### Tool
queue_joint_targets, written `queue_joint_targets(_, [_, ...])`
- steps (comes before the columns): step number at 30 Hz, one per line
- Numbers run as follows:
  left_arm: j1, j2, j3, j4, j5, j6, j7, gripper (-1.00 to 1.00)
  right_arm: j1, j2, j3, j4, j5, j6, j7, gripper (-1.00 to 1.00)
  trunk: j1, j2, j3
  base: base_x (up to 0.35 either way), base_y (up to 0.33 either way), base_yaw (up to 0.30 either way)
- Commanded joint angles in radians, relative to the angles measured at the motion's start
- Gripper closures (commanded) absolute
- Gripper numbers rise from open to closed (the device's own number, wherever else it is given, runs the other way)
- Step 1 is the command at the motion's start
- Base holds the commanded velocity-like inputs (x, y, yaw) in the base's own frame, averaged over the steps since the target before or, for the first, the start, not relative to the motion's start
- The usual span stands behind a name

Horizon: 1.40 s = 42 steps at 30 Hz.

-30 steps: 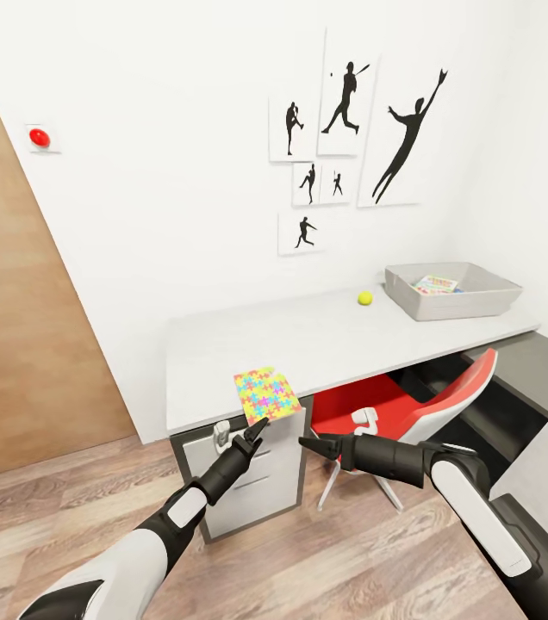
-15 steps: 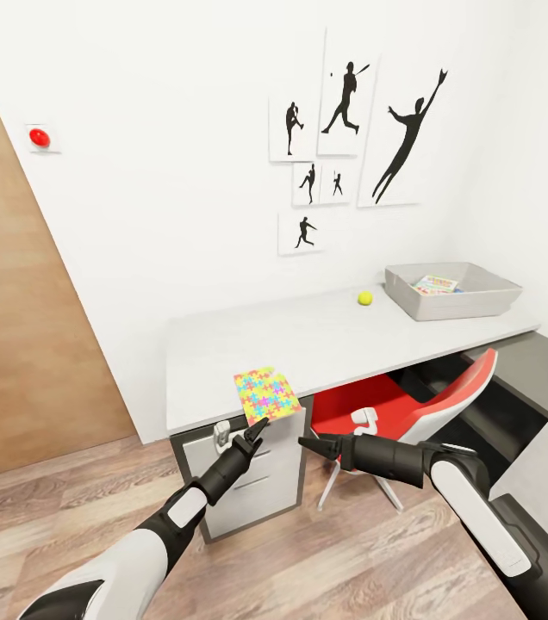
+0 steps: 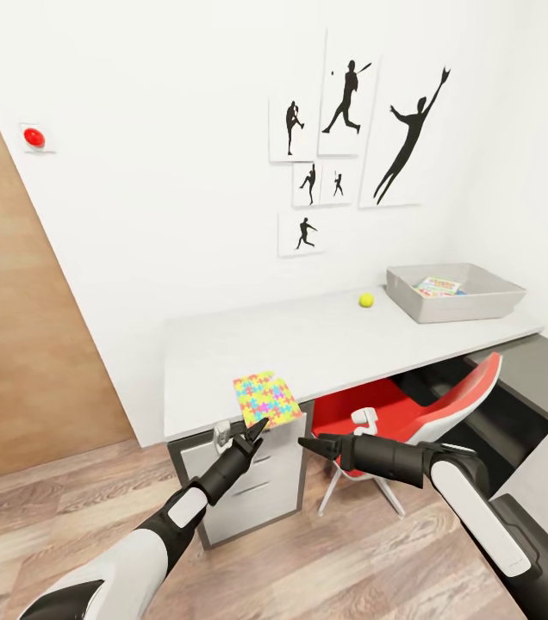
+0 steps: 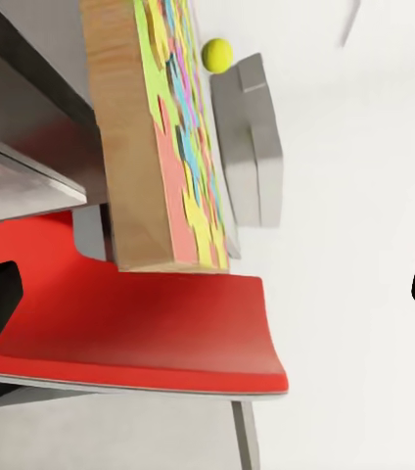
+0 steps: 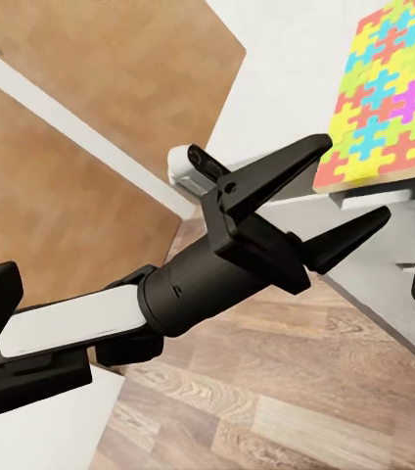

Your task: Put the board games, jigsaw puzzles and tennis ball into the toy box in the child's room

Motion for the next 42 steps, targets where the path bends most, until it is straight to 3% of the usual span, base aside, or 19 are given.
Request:
queue_joint_targets(1, [-0.001,0.0,0.006,0.0,0.001,0.01,-0.005,-1.0,-0.001,-0.001,0.001,0.0,-0.001,0.003,0.002,-1.0,0.0,-0.001,-0.001,0.014,0.0,0.0])
queue_joint_targets(42, [-0.001,0.004,0.006,-0.001,0.001,0.025,-0.001,-1.0,-0.001,0.0,0.001,0.001,0.001,0.004,0.0,-1.0,0.0,-0.001,-0.001,0.02,0.0,0.0])
